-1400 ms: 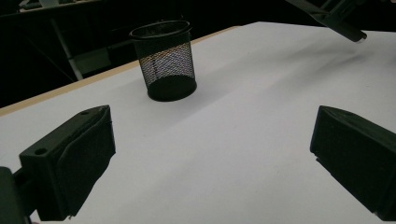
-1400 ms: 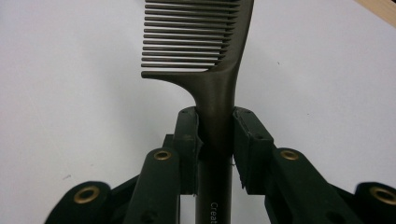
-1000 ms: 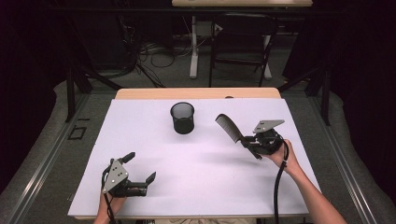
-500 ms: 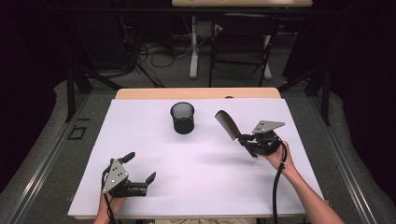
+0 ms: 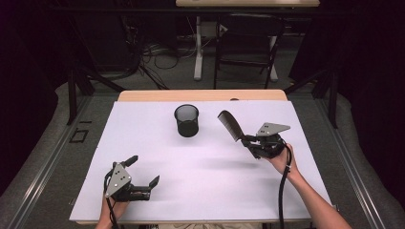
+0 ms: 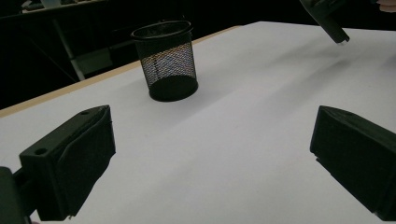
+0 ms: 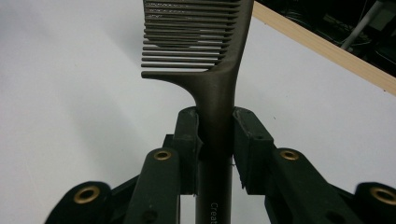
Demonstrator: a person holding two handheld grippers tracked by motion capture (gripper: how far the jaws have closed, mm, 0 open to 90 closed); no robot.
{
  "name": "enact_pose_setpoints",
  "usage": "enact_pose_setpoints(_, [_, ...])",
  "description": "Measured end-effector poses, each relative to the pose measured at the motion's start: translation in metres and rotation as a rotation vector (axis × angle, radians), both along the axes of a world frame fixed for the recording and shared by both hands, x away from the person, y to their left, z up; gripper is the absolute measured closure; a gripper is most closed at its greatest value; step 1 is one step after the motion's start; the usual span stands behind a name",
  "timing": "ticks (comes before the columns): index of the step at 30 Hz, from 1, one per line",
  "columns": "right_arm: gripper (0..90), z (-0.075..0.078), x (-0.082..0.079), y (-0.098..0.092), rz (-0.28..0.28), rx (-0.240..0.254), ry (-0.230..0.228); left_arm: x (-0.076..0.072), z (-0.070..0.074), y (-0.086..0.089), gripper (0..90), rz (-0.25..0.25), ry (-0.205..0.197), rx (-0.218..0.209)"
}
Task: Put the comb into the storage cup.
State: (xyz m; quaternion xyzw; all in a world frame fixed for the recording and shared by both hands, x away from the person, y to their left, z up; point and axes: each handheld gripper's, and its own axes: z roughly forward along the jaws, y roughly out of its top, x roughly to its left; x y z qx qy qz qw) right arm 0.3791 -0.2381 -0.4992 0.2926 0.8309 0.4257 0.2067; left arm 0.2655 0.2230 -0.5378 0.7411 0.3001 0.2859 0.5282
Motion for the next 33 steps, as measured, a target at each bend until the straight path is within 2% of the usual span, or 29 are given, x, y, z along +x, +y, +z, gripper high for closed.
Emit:
enact_pose_setpoints(4, [72.9,0.002,0.000,0.001,-0.003,0.013,-0.027,0.000,0.000,0.000,0.0,0.001,-0.001,-0.002])
enact_pose_setpoints(12, [72.9,0.005,0.001,0.005,0.000,0.031,-0.041,0.000,0.000,0.000,0.0,0.000,0.000,0.001])
enact_pose_setpoints(14, [72.9,0.005,0.001,0.007,-0.003,0.038,-0.059,0.000,0.000,0.000,0.0,0.000,0.000,0.001])
enact_pose_setpoints(33, [72.9,0.011,0.008,0.024,0.018,0.079,-0.078,0.001,0.000,-0.001,0.1,0.003,0.002,-0.003])
